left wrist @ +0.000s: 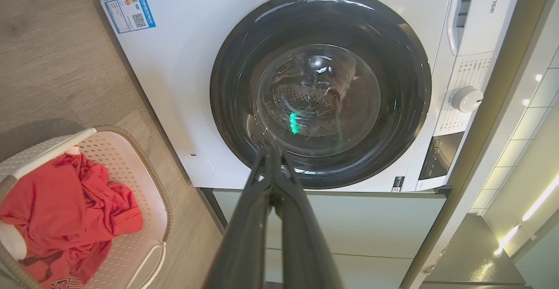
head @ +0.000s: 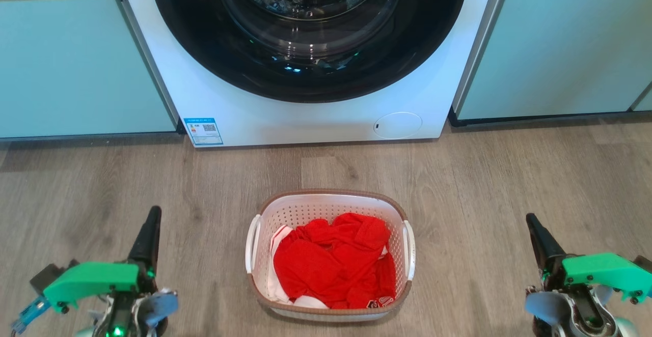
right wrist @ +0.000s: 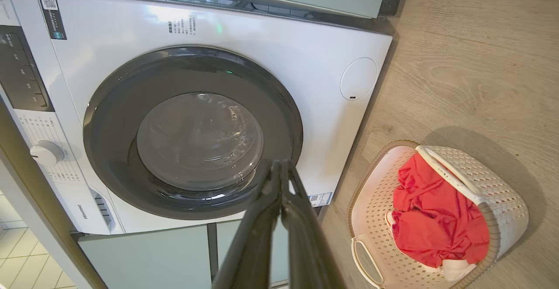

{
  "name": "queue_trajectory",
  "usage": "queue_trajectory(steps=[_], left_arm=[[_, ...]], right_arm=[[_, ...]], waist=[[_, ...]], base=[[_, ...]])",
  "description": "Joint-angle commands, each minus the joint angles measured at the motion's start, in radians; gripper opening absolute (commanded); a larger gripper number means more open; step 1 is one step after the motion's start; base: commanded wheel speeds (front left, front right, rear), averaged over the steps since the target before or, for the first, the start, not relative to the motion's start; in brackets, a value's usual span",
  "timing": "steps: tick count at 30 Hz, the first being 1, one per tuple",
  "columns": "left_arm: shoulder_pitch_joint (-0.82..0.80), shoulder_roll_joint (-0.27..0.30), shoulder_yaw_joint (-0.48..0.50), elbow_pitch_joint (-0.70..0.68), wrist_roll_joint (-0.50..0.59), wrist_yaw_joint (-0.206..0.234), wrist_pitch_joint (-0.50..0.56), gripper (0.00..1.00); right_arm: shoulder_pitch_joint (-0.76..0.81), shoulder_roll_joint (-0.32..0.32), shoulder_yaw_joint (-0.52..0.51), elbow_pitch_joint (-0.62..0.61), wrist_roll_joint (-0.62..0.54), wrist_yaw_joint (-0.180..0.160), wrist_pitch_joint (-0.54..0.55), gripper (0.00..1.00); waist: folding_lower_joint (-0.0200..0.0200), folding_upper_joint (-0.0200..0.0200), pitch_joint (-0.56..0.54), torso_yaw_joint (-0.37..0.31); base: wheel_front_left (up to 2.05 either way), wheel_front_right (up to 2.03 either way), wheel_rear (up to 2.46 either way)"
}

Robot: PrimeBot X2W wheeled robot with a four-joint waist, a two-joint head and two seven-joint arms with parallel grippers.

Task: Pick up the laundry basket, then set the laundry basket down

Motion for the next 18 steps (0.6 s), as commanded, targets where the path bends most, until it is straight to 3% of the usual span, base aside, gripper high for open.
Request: queue_trajectory(steps=[1, 9, 18], left_arm=[[-0.060, 0.013, 0.045, -0.029, -0.031, -0.013, 0.010, 0.00], [-0.077, 0.012, 0.063, -0.024, -0.122, -0.025, 0.033, 0.00], [-0.077, 0.009, 0.066, -0.024, -0.119, -0.025, 0.036, 0.00]], right_arm=[[-0.063, -0.021, 0.013, -0.042, 0.031, 0.001, 0.012, 0.00], [-0.067, -0.021, -0.001, -0.048, 0.117, 0.001, 0.036, 0.00], [-0.068, -0.019, -0.004, -0.048, 0.115, 0.001, 0.038, 0.00]], waist=[[-0.0001, -0.0001, 0.000, 0.000], [-0.0001, -0.0001, 0.002, 0.001], [-0.0001, -0.0001, 0.002, 0.001]], base=[[0.00, 0.00, 0.00], [0.00, 0.00, 0.00], [0.00, 0.00, 0.00]])
